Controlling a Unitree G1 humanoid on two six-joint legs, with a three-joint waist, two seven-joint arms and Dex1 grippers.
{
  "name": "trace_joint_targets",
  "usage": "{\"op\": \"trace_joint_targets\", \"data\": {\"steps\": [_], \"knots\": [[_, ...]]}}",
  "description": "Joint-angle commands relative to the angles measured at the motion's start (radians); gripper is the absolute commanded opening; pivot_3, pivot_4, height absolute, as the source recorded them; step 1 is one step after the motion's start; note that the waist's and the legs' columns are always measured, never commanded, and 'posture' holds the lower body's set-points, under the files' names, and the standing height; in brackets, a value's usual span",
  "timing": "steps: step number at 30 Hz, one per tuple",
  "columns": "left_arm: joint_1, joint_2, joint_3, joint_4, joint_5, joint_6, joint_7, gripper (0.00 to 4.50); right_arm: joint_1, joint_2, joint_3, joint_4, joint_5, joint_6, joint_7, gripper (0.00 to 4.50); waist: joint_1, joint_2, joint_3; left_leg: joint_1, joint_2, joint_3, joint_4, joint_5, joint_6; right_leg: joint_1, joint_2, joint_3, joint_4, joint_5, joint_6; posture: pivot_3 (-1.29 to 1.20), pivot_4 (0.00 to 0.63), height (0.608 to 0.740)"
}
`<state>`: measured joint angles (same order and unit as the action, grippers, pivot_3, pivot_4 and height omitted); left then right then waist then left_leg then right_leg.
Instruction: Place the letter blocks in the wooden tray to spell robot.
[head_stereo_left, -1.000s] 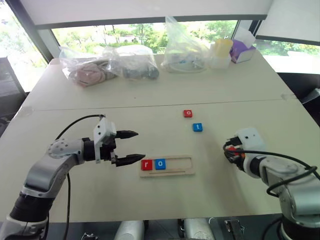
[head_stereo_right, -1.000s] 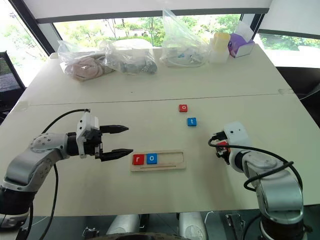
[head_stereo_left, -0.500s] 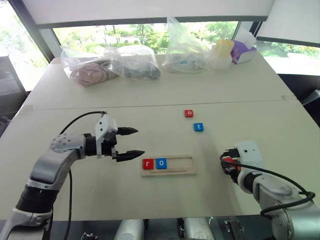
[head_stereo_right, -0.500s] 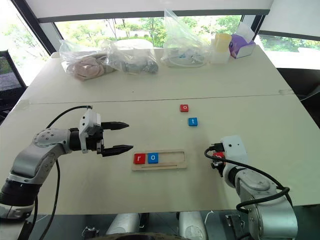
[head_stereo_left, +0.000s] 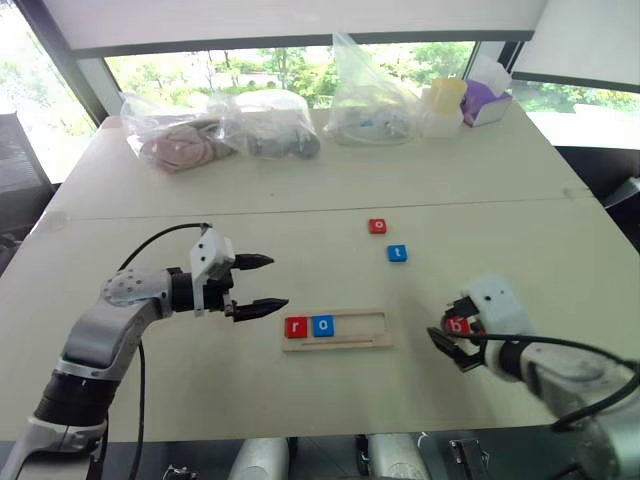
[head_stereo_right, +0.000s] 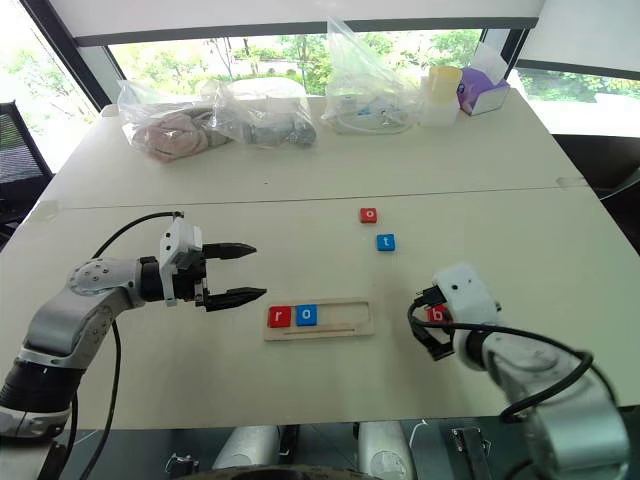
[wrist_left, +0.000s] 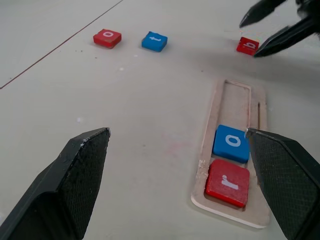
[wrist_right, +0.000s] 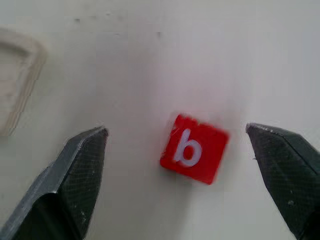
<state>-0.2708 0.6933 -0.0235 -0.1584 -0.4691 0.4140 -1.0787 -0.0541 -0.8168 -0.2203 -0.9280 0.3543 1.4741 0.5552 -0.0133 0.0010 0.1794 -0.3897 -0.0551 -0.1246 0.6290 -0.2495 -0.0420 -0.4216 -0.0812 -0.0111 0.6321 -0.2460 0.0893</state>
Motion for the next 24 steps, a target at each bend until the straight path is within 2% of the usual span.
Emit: {"op": "trace_joint_targets", "data": {"steps": [1,3,6,11,16,24], "knots": [[-0.021,-0.009,0.011,0.008,0.009,-0.034,0.0,4.5,-0.003,-0.188,-0.037,0.141,0.06,-0.32,0.287,4.41,0.002,-0.005,0.003,0.0,0.0,0.0,0.0,0.0,0.0,0.001,0.0,0.0,0.0,0.0,0.0,0.0,0.15,0.74],[-0.027,-0.016,0.012,0.015,0.013,-0.038,0.004,4.5,0.013,-0.268,-0.012,0.273,0.001,-0.578,0.391,4.41,0.003,-0.009,0.005,0.001,0.001,0.0,0.0,0.0,0.0,0.002,0.001,-0.001,0.0,0.0,0.0,0.0,0.15,0.74],[-0.024,-0.024,0.012,0.007,0.018,-0.039,0.011,4.5,0.006,-0.358,0.095,0.51,-0.143,-0.968,0.498,4.41,0.002,-0.01,0.006,0.0,0.001,0.001,0.0,0.0,0.0,0.002,-0.001,0.0,-0.001,0.002,0.003,0.0,0.15,0.74],[-0.007,-0.025,0.023,-0.011,0.024,-0.041,0.026,4.5,-0.094,-0.36,0.244,0.787,-0.203,-1.24,0.662,4.41,0.0,-0.013,0.008,0.0,0.0,0.006,0.002,0.0,0.0,0.001,-0.002,0.004,-0.002,0.006,0.002,0.0,0.15,0.74],[0.018,-0.008,0.046,-0.036,0.016,-0.035,0.04,4.5,-0.134,-0.341,0.292,0.901,-0.216,-1.299,0.724,4.41,0.001,-0.012,0.008,0.0,0.001,0.006,0.001,0.0,0.0,0.0,-0.002,0.005,-0.002,0.007,0.002,0.0,0.15,0.74],[0.044,0.006,0.061,-0.06,0.011,-0.029,0.053,4.5,-0.117,-0.293,0.278,0.881,-0.177,-1.231,0.732,4.41,0.004,-0.012,0.008,0.0,0.001,0.006,0.002,0.0,0.0,0.0,-0.002,0.006,-0.002,0.007,0.001,0.0,0.15,0.74]]}}
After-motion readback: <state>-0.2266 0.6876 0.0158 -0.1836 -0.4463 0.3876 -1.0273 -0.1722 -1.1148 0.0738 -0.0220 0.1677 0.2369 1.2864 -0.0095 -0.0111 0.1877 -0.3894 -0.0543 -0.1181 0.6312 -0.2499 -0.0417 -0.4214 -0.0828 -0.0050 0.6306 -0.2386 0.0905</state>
